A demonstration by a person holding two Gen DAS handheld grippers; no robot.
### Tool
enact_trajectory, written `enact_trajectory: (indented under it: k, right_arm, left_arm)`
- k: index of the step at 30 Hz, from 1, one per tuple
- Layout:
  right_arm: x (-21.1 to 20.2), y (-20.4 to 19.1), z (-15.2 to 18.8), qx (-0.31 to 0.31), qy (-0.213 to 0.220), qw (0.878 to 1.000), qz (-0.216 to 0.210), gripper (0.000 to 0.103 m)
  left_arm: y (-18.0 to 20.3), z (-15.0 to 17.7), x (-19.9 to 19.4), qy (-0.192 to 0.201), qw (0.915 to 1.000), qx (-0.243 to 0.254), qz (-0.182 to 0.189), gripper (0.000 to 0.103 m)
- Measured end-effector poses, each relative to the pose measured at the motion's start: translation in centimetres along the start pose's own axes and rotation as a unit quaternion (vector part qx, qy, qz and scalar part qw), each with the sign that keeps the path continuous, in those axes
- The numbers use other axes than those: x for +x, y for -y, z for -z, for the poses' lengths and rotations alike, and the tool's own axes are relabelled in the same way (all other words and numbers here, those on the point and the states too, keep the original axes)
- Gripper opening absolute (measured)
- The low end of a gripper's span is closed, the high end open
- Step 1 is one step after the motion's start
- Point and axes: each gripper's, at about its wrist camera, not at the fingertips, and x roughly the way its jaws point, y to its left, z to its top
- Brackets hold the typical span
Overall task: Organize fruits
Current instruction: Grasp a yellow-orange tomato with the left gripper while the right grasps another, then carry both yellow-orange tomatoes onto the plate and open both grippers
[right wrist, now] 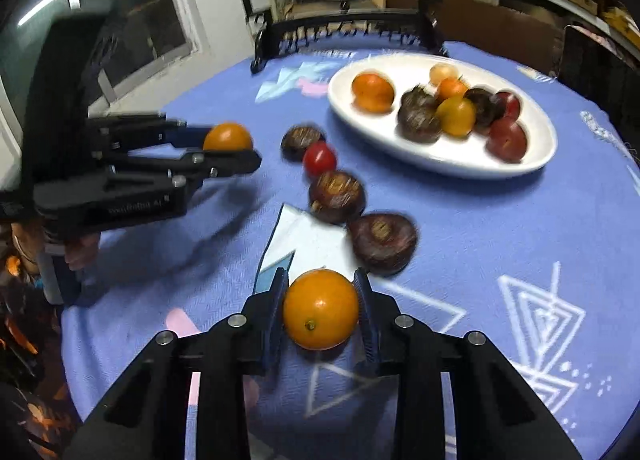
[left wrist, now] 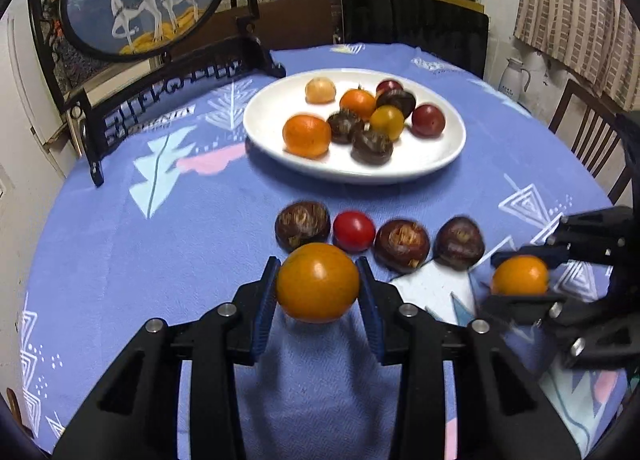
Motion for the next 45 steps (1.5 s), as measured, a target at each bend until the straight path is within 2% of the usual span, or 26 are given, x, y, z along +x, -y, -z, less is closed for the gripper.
enact_trajectory:
  k: [5, 9, 11, 12, 15, 22, 27, 29, 34, 45]
  right_arm:
    - [-3.7, 2.4, -3.6, 0.019, 0.069, 0.997, 0.024, 0.033]
    - [-6.3, 4.5, -7.4, 0.040, 0.139, 0.989, 0.035, 0.033]
    - [-7.1, 5.4, -9.2, 0.049, 0.169, 0.984, 0.039, 0.033]
    - [-7.2, 5.6, -9.7, 0.051, 0.177, 0.982, 0.035, 0.033]
    - [-6.6, 6.4, -11.4, 0.054, 0.192, 0.979, 0.037, 0.033]
    - [-3.8, 7.5, -14.1, 0.059, 0.189, 0.980, 0.033, 0.034]
    - [-1.7, 8.4, -14.0, 0.078, 0.191, 0.978, 0.019, 0.034]
    - [-0.7, 8.7, -14.0, 0.076, 0.176, 0.981, 0.028, 0.034]
    - [0.8, 9.5, -13.6, 0.085, 0.156, 0.983, 0.037, 0.034]
    - [2.6, 10.1, -13.3, 0.100, 0.146, 0.983, 0.050, 0.034]
  left_arm:
    - [0.3, -3.9, -1.6, 0.045, 0.9989, 0.000, -0.010, 0.037]
    - [0.2, -7.6, -2.0, 0.080, 0.9966, -0.012, -0.017, 0.037]
    - [0.3, -9.1, -1.7, 0.096, 0.9946, -0.017, -0.036, 0.037]
    - [0.3, -9.9, -1.2, 0.101, 0.9936, -0.020, -0.045, 0.037]
    - [0.4, -11.3, 0.6, 0.095, 0.9942, -0.033, -0.038, 0.037]
    - [0.2, -13.6, 5.1, 0.079, 0.9948, -0.041, -0.049, 0.037]
    - [-0.4, -13.3, 7.1, 0.066, 0.9955, -0.043, -0.054, 0.037]
    - [-0.9, -13.2, 7.7, 0.061, 0.9954, -0.049, -0.057, 0.037]
    - [-1.2, -13.0, 8.6, 0.052, 0.9956, -0.051, -0.060, 0.037]
    - [-0.9, -12.8, 9.6, 0.043, 0.9957, -0.051, -0.064, 0.038]
